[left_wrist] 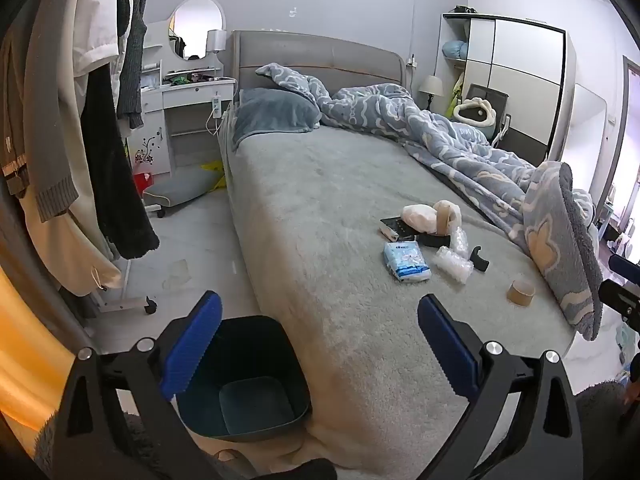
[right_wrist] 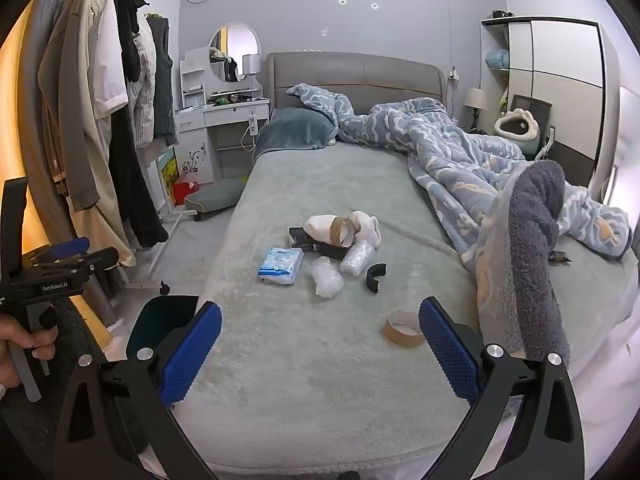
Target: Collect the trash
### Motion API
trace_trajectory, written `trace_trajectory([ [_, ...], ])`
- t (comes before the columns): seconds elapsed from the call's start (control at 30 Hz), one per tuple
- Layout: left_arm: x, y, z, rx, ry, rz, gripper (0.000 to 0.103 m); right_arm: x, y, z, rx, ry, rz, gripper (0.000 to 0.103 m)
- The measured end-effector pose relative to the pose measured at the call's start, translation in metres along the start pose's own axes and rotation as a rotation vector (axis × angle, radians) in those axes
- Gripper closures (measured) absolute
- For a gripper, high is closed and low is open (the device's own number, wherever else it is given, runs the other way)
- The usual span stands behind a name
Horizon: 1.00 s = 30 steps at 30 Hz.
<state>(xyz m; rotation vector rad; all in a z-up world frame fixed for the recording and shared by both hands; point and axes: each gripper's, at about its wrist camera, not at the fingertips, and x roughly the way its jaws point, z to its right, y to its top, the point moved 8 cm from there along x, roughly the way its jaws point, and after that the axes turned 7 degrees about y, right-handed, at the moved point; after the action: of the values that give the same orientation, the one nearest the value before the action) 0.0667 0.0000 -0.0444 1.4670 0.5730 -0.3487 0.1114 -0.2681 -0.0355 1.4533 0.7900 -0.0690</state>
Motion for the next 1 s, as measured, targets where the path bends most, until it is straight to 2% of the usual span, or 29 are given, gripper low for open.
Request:
trace_trajectory([
  [1.0, -0.0002, 0.0003, 0.0000, -0.003, -0.002, 0.004, 0.003, 0.0001, 0.0006, 0.0001, 0.005, 0.004, 0.004, 0.003],
])
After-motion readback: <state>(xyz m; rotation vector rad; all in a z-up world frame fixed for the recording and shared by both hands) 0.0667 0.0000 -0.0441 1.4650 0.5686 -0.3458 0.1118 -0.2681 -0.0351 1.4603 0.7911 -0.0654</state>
